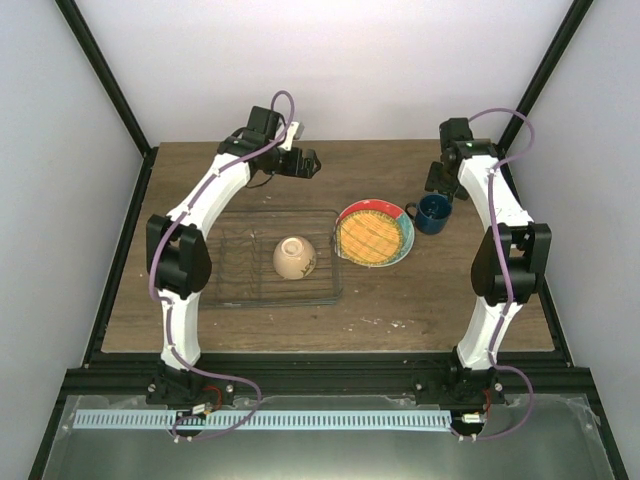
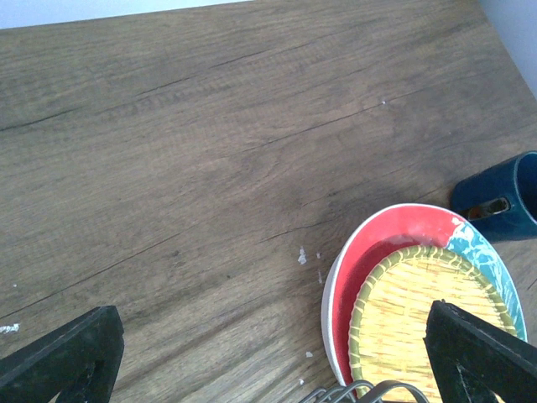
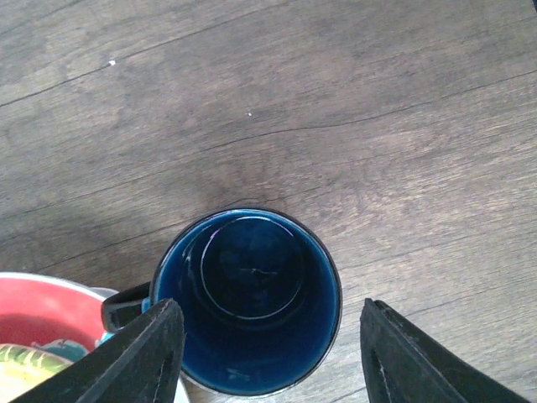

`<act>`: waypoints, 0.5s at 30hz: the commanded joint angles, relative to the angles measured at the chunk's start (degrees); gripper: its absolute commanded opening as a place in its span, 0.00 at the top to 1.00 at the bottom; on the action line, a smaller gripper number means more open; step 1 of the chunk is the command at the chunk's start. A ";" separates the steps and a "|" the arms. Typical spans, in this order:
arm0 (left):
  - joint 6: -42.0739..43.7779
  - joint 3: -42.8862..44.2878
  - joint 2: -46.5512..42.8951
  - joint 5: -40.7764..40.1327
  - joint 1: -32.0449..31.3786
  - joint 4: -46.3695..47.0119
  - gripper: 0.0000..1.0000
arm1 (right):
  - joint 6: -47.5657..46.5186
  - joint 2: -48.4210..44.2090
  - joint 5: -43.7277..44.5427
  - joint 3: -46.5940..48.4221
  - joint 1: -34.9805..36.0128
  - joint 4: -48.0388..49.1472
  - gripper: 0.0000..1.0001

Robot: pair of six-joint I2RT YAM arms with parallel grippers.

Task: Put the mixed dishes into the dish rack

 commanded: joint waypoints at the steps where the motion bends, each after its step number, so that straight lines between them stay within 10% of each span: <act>1: 0.99 2.35 2.17 0.23 0.02 -1.45 0.00 | -0.36 2.44 0.86 0.01 -1.55 0.95 0.41; 15: 0.93 4.51 4.06 1.67 0.17 -3.00 0.00 | -0.59 6.44 -0.68 -5.64 -2.59 4.76 0.40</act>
